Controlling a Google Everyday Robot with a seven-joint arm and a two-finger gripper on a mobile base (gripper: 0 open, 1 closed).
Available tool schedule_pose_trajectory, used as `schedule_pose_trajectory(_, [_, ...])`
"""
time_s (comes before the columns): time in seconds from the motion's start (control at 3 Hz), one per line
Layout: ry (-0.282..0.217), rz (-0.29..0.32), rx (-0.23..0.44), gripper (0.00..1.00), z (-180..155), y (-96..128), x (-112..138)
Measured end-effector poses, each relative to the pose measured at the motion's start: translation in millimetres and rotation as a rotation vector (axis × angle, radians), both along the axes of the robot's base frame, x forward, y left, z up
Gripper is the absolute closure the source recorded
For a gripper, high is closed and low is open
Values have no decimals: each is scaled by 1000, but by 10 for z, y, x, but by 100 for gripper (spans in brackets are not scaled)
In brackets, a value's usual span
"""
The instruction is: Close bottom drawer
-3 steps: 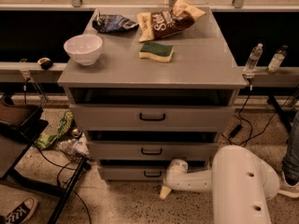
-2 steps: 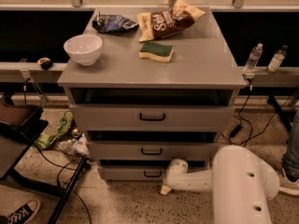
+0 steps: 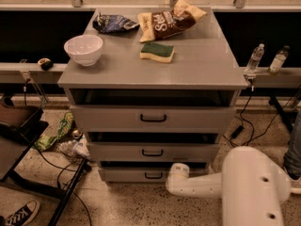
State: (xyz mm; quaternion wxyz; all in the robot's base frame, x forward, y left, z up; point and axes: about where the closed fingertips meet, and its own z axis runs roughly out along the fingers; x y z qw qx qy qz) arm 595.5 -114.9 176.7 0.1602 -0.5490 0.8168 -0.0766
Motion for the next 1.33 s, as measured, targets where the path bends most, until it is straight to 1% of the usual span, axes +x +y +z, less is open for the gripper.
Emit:
schedule_pose_trajectory(0.33, [-8,-83,-170,96,950,-749,-435])
schedule_pose_trajectory(0.67, [97,-6,-281,100,1442,-1147,-1077])
schedule_pose_trajectory(1.0, [208,58,-322,100,1825,-1481,-1719])
schedule_pose_trajectory(1.33, [130,-46,-169,96,2379,-1600,-2117])
